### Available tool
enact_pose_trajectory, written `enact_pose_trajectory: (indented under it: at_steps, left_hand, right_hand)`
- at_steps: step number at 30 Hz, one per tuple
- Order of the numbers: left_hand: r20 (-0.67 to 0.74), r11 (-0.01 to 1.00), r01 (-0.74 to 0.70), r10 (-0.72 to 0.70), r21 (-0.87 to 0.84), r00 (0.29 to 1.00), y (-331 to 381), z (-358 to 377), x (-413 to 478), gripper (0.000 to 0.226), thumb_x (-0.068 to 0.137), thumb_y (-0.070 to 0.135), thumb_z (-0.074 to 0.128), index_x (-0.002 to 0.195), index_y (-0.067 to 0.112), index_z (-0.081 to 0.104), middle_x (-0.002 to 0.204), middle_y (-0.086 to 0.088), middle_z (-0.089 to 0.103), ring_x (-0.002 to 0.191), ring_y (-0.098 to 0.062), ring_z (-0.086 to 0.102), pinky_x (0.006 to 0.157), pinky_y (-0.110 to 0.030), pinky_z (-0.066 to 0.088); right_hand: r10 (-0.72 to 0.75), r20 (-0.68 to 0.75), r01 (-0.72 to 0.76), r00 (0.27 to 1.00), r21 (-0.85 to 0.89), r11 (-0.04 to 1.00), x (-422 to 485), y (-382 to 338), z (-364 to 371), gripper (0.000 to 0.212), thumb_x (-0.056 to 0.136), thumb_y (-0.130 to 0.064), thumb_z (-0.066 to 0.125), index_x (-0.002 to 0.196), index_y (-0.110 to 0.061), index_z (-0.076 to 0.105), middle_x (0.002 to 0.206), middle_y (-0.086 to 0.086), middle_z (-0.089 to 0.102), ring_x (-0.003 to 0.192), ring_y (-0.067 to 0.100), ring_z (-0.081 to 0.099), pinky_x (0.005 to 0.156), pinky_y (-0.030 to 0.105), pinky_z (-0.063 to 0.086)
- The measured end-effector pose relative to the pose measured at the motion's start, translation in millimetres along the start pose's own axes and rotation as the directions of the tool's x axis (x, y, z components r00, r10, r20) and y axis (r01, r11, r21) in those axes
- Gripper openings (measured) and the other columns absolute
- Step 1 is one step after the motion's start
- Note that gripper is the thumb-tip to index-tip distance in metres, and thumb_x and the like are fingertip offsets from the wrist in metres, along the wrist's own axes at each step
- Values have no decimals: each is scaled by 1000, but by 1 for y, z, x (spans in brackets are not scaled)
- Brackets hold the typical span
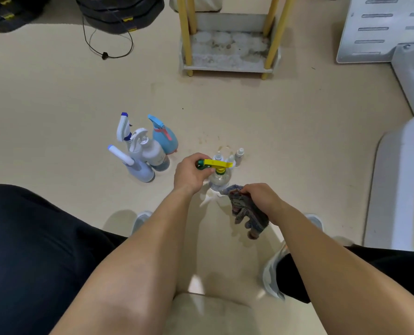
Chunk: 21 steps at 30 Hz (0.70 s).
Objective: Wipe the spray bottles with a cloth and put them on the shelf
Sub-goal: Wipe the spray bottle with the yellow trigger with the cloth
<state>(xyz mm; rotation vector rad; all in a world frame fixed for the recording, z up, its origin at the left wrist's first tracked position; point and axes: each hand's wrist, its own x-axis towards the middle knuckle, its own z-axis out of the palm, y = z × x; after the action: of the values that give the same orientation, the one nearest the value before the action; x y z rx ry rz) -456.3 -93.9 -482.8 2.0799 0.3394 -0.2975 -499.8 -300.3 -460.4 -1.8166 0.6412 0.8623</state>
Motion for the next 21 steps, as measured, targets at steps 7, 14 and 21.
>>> enact_pose_trajectory:
  at_steps: [7, 14, 21]
  left_hand:
    - [7, 997, -34, 33, 67, 999, 9, -4, -5, 23, 79, 19, 85, 82, 32, 66, 82, 2, 69, 82, -22, 63, 74, -34, 50]
    - [38, 997, -70, 68, 44, 997, 29, -30, -24, 25, 79, 13, 84, 79, 30, 65, 75, 6, 64, 76, -19, 58, 75, -38, 52]
    - [81, 983, -164, 170, -82, 982, 90, -82, -50, 17, 84, 6, 80, 89, 14, 65, 71, 6, 58, 59, 3, 52, 61, -12, 41]
  right_hand:
    - [-39, 2, 39, 999, 35, 999, -17, -19, -5, 24, 84, -29, 59, 76, -7, 64, 77, 19, 65, 69, 31, 60, 70, 38, 49]
    - [-79, -8, 79, 997, 51, 996, -59, -50, -41, 24, 84, -25, 53, 74, -4, 61, 67, 20, 63, 53, 31, 55, 59, 35, 47]
    - [-256, -215, 308, 942, 263, 914, -106, -96, -74, 27, 91, -24, 49, 82, -2, 62, 75, 23, 62, 65, 35, 59, 63, 48, 50]
